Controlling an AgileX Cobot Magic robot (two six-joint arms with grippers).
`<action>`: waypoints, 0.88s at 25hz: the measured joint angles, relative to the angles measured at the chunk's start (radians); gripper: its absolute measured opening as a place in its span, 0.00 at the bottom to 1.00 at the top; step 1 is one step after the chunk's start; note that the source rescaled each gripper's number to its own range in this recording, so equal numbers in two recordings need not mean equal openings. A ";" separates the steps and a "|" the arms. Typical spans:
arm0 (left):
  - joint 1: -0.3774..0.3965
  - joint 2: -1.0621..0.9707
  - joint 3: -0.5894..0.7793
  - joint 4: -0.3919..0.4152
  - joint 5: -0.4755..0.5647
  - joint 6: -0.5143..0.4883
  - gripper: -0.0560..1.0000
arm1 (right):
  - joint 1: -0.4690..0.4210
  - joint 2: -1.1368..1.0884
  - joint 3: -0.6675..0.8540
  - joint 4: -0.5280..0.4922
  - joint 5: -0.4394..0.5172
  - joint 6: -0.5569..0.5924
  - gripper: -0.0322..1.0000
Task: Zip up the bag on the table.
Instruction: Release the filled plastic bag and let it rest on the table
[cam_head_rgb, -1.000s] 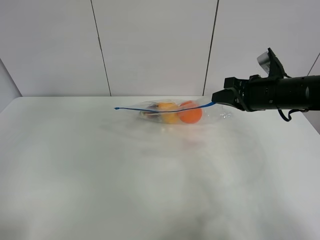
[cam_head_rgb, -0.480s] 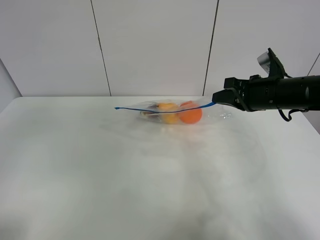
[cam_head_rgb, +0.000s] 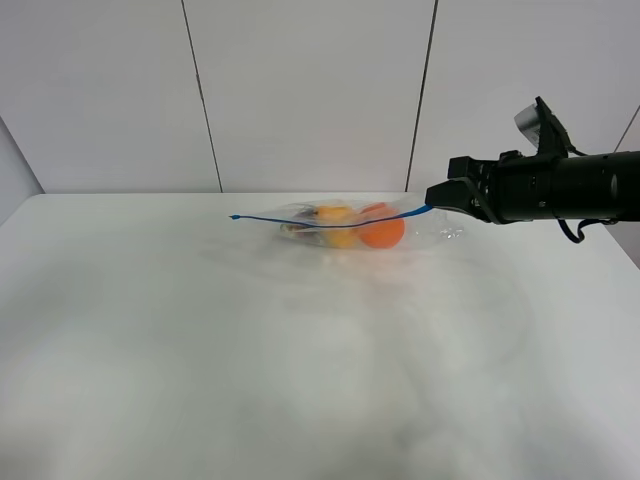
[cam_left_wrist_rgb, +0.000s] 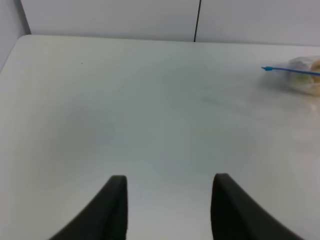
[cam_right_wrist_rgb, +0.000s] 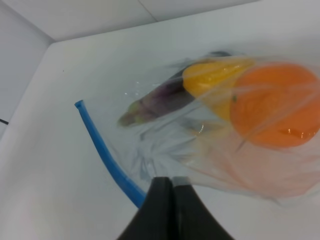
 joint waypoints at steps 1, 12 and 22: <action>0.000 -0.035 0.020 0.000 0.003 0.000 0.70 | 0.000 0.000 0.000 -0.001 -0.001 0.000 0.03; 0.000 -0.171 0.087 0.000 0.065 0.037 0.70 | 0.000 0.000 0.000 -0.003 -0.002 0.000 0.03; 0.000 -0.220 0.120 -0.044 0.064 0.044 0.70 | 0.000 0.000 0.000 -0.009 -0.008 0.000 0.03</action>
